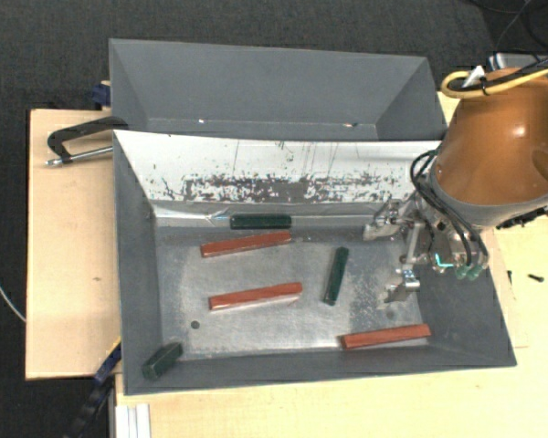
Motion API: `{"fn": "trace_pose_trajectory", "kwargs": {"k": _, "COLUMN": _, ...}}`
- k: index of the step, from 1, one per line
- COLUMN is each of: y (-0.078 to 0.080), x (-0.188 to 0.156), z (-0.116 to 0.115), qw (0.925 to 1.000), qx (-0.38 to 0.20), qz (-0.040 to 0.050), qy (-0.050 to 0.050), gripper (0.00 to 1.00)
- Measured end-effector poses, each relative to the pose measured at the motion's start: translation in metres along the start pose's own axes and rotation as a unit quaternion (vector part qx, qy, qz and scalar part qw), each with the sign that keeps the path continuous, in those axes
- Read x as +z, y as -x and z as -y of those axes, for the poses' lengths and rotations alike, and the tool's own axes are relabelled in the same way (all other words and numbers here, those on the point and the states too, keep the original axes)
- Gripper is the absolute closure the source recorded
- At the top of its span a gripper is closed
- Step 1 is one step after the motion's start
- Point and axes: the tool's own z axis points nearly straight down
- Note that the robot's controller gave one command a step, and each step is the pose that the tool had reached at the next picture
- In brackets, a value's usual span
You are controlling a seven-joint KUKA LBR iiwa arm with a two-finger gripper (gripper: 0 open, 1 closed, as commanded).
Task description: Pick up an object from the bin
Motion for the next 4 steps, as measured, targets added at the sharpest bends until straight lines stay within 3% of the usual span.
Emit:
{"fn": "trace_pose_trajectory", "kwargs": {"k": 1, "y": 0.001, "x": -0.004, "z": 0.0, "qw": 1.0, "qx": 0.0, "qz": 0.0044, "qy": 0.0, "gripper": 0.0}}
{"fn": "trace_pose_trajectory", "kwargs": {"k": 2, "y": 0.013, "x": 0.05, "z": -0.007, "qw": 0.9993, "qx": 0.037, "qz": 0.0068, "qy": 0.0, "gripper": 0.0}}
{"fn": "trace_pose_trajectory", "kwargs": {"k": 3, "y": 0.076, "x": 0.128, "z": -0.029, "qw": 0.9999, "qx": 0.014, "qz": 0.0094, "qy": 0.0, "gripper": 0.0}}
{"fn": "trace_pose_trajectory", "kwargs": {"k": 4, "y": 0.061, "x": 0.154, "z": -0.023, "qw": 0.9999, "qx": -0.014, "qz": 0.0054, "qy": 0.0, "gripper": 0.0}}
